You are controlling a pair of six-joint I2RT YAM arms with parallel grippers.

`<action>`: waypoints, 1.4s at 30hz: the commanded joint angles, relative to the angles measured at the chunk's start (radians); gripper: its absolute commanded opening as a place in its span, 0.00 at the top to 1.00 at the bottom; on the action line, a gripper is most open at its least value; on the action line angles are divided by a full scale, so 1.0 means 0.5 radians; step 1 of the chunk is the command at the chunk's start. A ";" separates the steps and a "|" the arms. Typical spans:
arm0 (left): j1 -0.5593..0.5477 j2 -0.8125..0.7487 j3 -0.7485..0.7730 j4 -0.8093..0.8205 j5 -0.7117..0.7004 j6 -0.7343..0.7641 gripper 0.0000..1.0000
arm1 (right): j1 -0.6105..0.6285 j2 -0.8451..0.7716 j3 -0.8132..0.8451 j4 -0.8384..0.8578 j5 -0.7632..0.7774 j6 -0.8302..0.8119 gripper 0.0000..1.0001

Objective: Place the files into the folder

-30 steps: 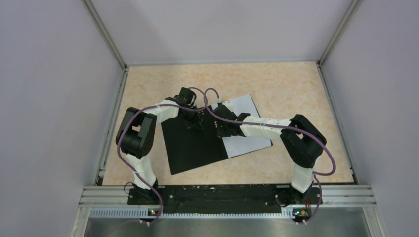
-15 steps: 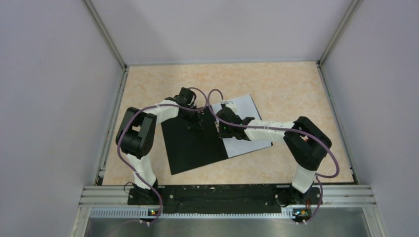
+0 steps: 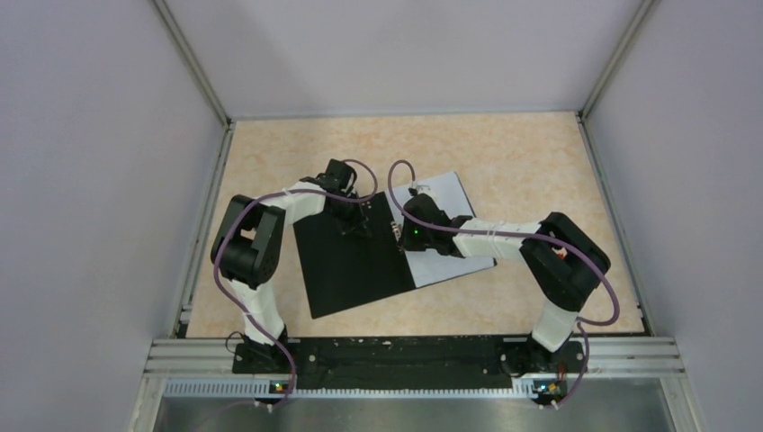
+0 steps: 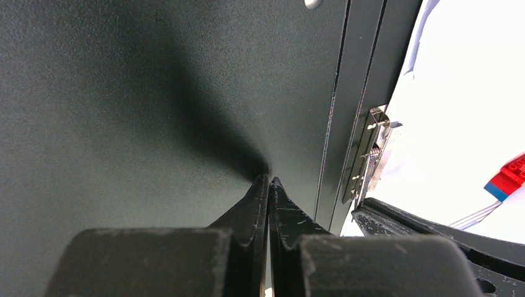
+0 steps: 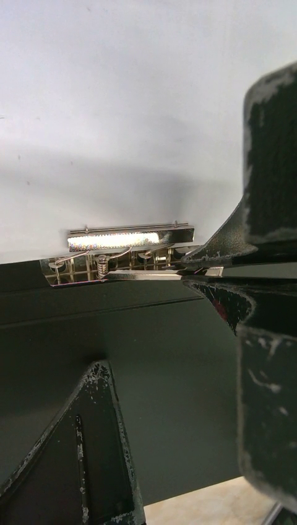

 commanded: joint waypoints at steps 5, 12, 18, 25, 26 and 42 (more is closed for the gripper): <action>0.014 0.096 0.000 -0.017 -0.149 0.058 0.96 | -0.022 0.123 -0.091 -0.545 0.144 -0.067 1.00; 0.014 0.102 -0.001 -0.013 -0.145 0.060 0.96 | -0.023 0.030 0.051 -0.685 0.168 -0.094 1.00; 0.015 0.107 -0.001 -0.008 -0.144 0.059 0.96 | -0.022 0.072 0.059 -0.700 0.190 -0.104 1.00; 0.019 0.121 -0.009 -0.005 -0.151 0.066 0.96 | -0.023 0.147 -0.021 -0.655 0.225 -0.110 1.00; 0.023 0.121 -0.009 -0.006 -0.150 0.066 0.96 | -0.022 0.157 -0.030 -0.649 0.232 -0.110 1.00; 0.037 0.131 -0.023 -0.009 -0.165 0.066 0.96 | -0.029 0.183 -0.080 -0.660 0.364 -0.117 1.00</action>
